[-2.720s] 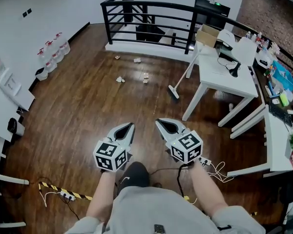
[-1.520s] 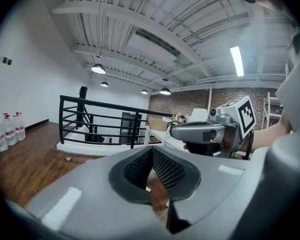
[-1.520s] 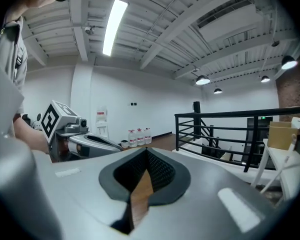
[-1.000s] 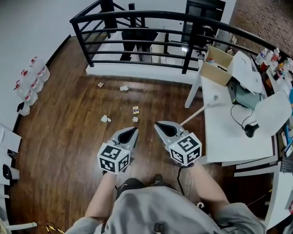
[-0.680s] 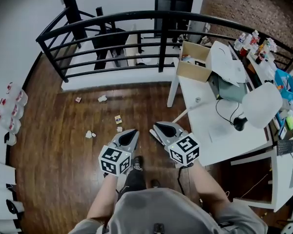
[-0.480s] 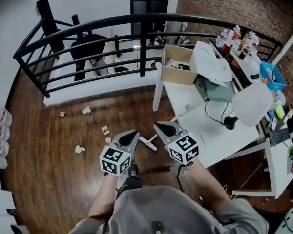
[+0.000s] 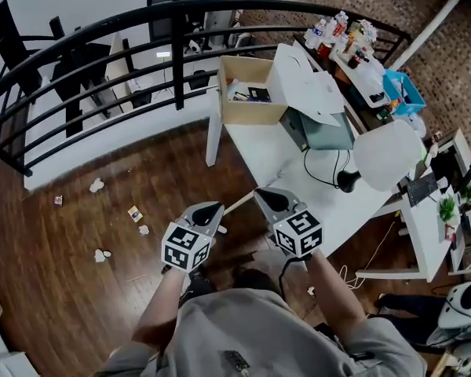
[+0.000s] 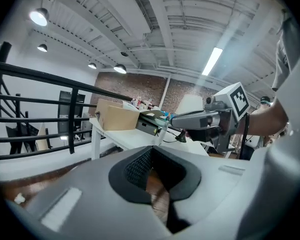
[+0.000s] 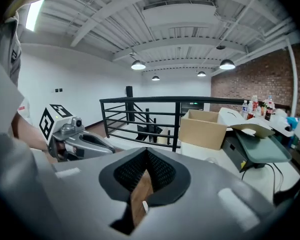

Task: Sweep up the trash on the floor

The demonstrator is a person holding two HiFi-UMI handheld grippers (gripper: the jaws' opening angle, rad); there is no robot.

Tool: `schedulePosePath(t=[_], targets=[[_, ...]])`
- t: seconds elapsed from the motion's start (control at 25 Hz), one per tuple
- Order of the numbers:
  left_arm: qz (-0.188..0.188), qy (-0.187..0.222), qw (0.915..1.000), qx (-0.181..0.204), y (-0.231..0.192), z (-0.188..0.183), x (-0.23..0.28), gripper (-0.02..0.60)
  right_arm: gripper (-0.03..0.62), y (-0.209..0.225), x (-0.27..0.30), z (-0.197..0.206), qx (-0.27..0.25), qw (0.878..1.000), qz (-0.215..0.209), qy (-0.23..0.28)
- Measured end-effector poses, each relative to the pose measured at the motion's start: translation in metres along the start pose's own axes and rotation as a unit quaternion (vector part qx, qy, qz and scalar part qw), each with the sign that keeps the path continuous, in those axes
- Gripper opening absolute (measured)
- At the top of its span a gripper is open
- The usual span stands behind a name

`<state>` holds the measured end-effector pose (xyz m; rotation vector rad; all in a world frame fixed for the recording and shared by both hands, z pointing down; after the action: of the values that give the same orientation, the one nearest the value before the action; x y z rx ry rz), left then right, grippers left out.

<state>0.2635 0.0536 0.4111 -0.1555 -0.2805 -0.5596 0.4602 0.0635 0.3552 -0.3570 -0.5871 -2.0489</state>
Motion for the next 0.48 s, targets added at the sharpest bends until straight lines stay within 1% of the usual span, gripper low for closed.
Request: schedulePosePath(t=[0.08, 0.16, 0.24, 0.36, 0.48], targets=[[0.01, -0.009, 0.9999, -0.001, -0.001, 0.001, 0.017, 0.005, 0.0, 0.016, -0.005, 0.002, 0.004, 1.0, 0.012, -0.006], [0.012, -0.017, 0.9998, 0.002, -0.005, 0.0, 0.035, 0.005, 0.0, 0.034, -0.009, 0.004, 0.008, 1.0, 0.02, -0.01], [0.01, -0.025, 0.9996, -0.001, -0.006, 0.0, 0.051, 0.005, 0.031, 0.051, -0.014, 0.006, 0.012, 0.999, 0.024, -0.02], [0.007, -0.04, 0.9991, -0.01, -0.004, 0.007, 0.067, 0.005, 0.063, 0.079, -0.017, 0.014, 0.017, 0.998, 0.031, -0.049], [-0.002, -0.057, 0.9982, -0.018, -0.006, 0.016, 0.073, 0.005, 0.163, 0.1, -0.008, 0.024, 0.012, 0.996, 0.031, -0.084]])
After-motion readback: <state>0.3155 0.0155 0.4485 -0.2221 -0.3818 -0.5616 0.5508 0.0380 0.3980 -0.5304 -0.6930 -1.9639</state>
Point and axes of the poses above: the fingertips, and each gripper's own axes: x forward along the fingers, y to its right, z out of its underside, the point moved 9 cm from there along -x, backward along the fingers, and after that the axes turned 15 degrees about x, right-handed, at the moved point
